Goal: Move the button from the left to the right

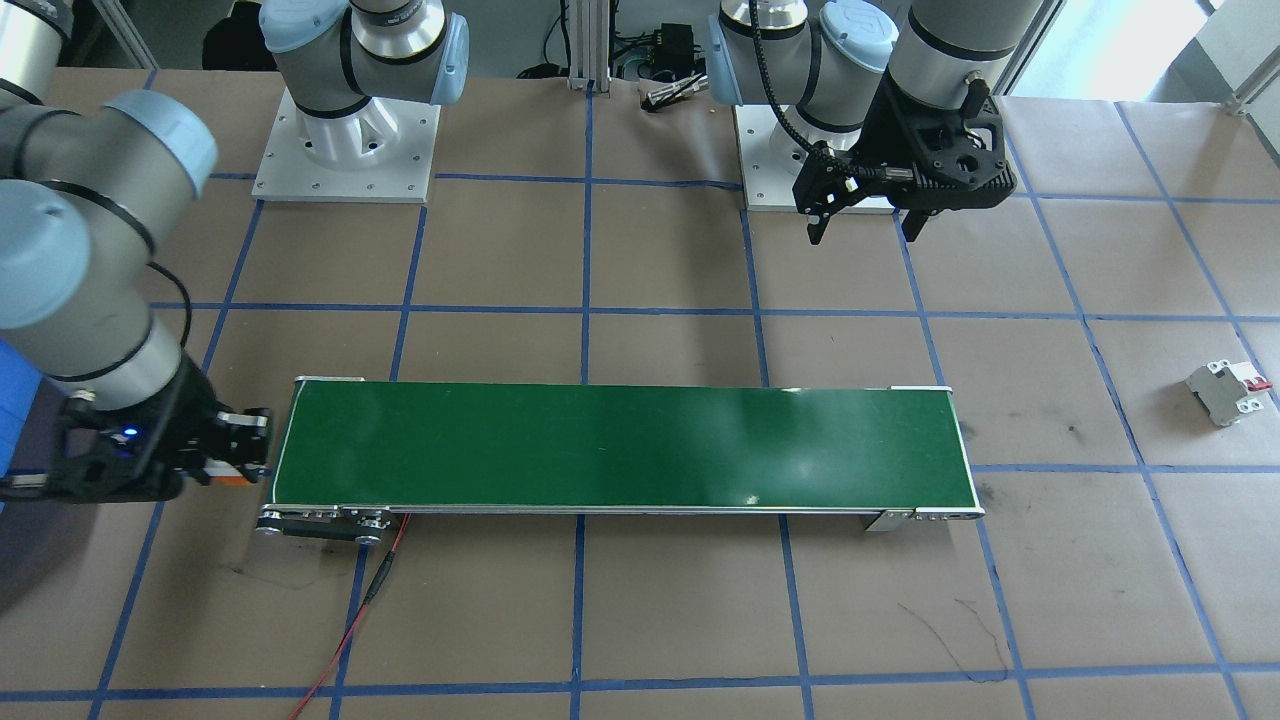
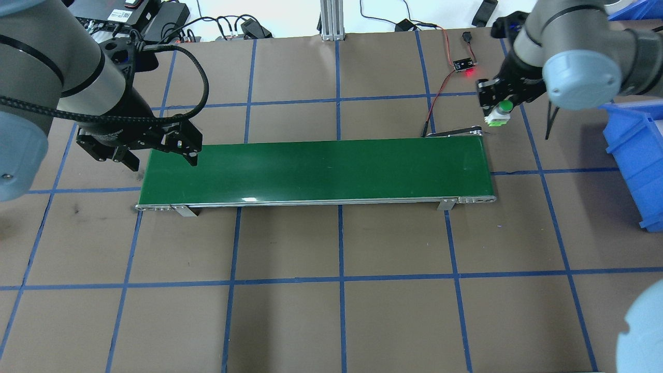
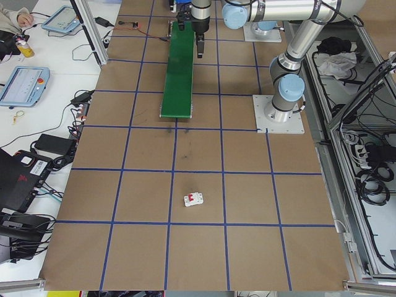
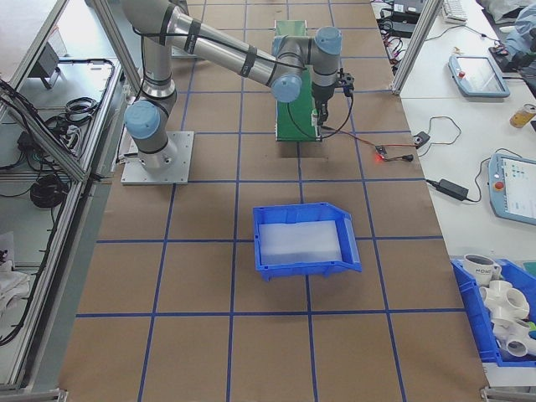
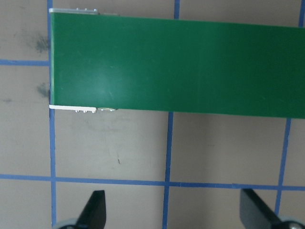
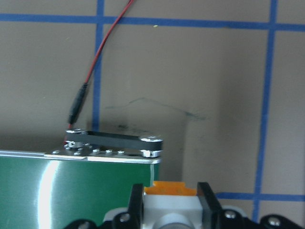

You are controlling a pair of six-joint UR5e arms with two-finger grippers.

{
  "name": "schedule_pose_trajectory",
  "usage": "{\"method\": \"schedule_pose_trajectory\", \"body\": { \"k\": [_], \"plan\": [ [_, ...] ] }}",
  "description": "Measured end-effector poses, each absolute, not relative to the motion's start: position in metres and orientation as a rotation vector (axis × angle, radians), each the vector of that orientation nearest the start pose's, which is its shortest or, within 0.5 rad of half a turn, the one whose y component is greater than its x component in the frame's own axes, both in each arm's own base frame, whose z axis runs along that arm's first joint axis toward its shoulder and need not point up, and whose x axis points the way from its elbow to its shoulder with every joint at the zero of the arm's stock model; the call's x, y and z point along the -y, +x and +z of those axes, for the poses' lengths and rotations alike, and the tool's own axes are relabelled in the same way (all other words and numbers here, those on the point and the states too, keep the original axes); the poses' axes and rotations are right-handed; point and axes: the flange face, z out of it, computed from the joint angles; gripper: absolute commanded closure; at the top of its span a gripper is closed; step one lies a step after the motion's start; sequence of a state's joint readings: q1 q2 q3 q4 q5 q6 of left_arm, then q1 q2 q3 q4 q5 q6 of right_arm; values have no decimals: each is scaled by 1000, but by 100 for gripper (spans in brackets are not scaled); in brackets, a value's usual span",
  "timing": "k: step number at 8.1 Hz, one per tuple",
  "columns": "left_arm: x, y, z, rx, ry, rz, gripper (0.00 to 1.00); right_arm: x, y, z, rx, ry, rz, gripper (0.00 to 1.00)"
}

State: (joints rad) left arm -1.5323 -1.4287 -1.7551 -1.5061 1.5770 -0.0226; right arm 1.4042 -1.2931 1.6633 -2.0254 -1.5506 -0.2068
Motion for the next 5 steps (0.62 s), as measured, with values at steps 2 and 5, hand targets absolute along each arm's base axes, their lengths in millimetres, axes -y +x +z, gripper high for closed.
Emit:
{"method": "schedule_pose_trajectory", "body": {
  "k": [2, 5],
  "plan": [
    [444, -113, 476, -3128, -104, -103, 0, 601, -55, 376, -3130, -222, -234, 100],
    [446, -105, 479, -3118, -139, -90, 0, 567, -202, 392, -3165, -561, -251, 100]
  ]
}}
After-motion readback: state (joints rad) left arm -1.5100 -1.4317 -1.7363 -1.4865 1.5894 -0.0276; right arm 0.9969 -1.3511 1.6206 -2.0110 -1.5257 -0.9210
